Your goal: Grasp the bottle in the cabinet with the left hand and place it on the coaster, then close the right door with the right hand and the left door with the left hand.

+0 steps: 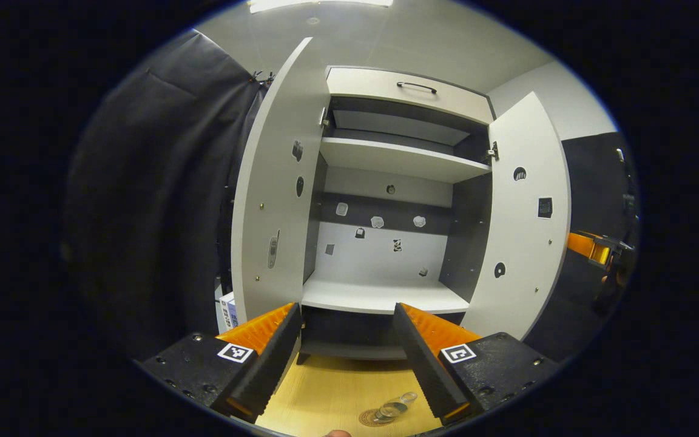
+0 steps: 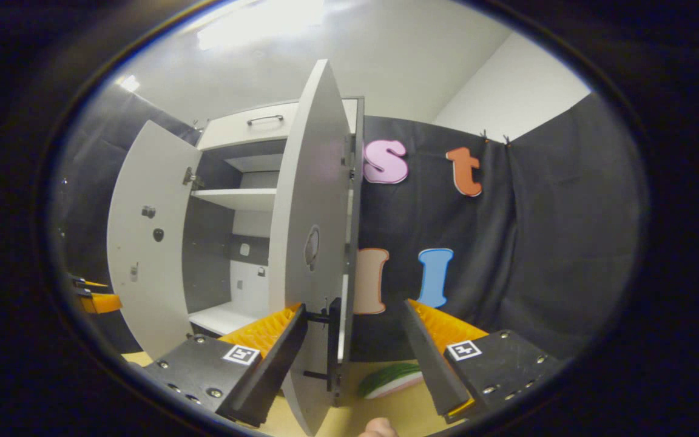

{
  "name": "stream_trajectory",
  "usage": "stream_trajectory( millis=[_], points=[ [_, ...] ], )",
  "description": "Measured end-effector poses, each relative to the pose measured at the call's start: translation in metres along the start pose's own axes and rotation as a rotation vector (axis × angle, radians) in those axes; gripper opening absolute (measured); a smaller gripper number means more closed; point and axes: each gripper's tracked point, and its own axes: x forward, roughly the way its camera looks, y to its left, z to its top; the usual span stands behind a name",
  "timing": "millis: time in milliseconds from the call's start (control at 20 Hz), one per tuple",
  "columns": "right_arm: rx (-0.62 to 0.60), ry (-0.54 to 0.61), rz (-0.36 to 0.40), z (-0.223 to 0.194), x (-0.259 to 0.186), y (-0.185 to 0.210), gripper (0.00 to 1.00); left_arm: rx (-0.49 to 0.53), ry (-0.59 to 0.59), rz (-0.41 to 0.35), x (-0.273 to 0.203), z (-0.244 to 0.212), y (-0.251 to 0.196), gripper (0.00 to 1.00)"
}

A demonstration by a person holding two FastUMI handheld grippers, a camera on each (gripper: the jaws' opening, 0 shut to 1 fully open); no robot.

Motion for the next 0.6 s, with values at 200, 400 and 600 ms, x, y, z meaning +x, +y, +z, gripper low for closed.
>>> stream_trajectory(
  millis=[200,400,600],
  points=[
    [0.028,0.011,0.099,-0.006,0.015,0.033,0.93,-0.004,-0.012,0.019,-0.006,0.003,0.008,0.96],
    [0.04,0.027,0.138,-0.015,0.031,0.054,0.96,-0.003,-0.009,0.064,-0.012,0.001,0.026,0.97],
    [0.064,0.041,0.179,-0.018,0.044,0.077,0.96,-0.004,-0.014,0.099,-0.021,0.002,0.04,0.96]
  ],
)
